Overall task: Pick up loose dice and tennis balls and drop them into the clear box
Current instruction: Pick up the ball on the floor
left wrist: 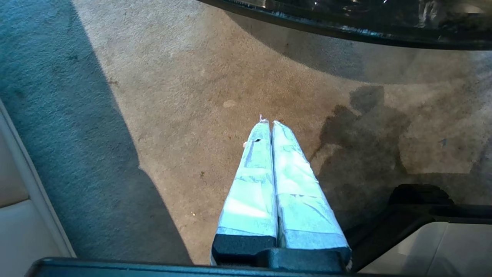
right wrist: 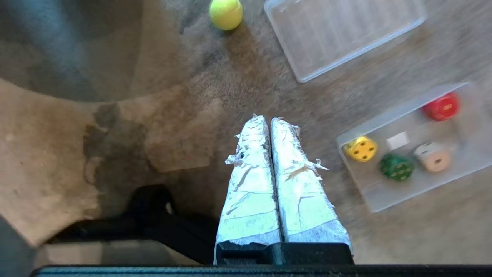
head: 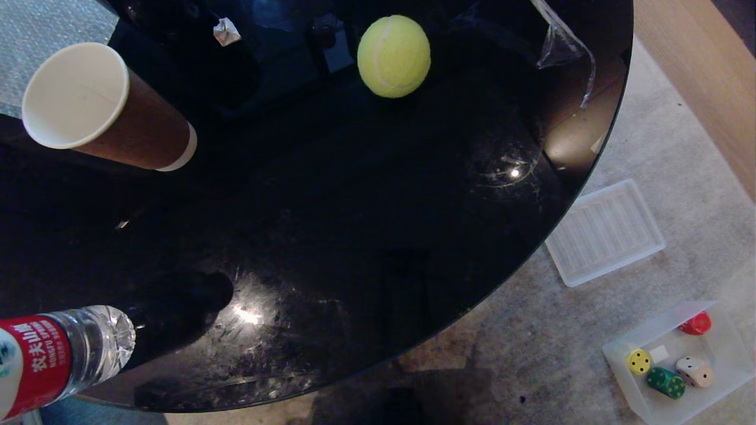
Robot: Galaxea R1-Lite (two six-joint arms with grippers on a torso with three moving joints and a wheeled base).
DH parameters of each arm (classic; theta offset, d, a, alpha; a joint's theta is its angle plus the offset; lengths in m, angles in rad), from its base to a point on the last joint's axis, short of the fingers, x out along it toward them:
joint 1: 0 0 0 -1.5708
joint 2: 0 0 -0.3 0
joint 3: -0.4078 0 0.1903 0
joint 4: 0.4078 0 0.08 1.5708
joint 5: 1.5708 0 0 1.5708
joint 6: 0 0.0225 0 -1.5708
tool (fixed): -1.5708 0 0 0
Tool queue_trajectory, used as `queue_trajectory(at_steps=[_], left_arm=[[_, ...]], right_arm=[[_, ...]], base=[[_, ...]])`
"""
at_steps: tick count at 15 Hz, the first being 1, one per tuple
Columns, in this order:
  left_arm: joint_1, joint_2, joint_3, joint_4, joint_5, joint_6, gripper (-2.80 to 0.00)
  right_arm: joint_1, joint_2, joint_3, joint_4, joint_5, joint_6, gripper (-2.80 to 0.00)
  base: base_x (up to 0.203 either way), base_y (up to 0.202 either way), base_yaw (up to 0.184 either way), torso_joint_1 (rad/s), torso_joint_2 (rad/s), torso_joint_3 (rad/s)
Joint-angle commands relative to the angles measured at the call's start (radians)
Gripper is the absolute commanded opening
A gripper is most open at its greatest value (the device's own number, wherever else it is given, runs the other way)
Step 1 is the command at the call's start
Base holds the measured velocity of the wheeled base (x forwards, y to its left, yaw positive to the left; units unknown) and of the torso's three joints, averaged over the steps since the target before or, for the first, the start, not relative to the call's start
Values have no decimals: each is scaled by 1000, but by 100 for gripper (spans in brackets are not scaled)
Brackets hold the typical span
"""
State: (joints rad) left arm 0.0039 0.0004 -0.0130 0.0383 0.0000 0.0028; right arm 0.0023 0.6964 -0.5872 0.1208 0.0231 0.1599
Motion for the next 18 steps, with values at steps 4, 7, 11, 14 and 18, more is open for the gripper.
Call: queue_trajectory(at_steps=[4,7,11,14,18], left_arm=[[1,0,-1,0,0,0,-280],[1,1,-1,0,0,0,-280],[1,0,-1,0,0,0,-280],[1,0,-1,0,0,0,-280],[1,0,1,0,0,0,-280]], right_arm=[[11,603,-91,-268,20,38,-280],[46,831,-89,-574,25,43,-280],[136,1080,-114,-881,51,39,-280],[158,1197,-155,-980,84,-108,0],[137,1257,-236,-1010,90,-337,0]], base=[[0,0,0,0,0,0],[0,0,0,0,0,0],[0,0,0,0,0,0],[0,0,0,0,0,0],[0,0,0,0,0,0]])
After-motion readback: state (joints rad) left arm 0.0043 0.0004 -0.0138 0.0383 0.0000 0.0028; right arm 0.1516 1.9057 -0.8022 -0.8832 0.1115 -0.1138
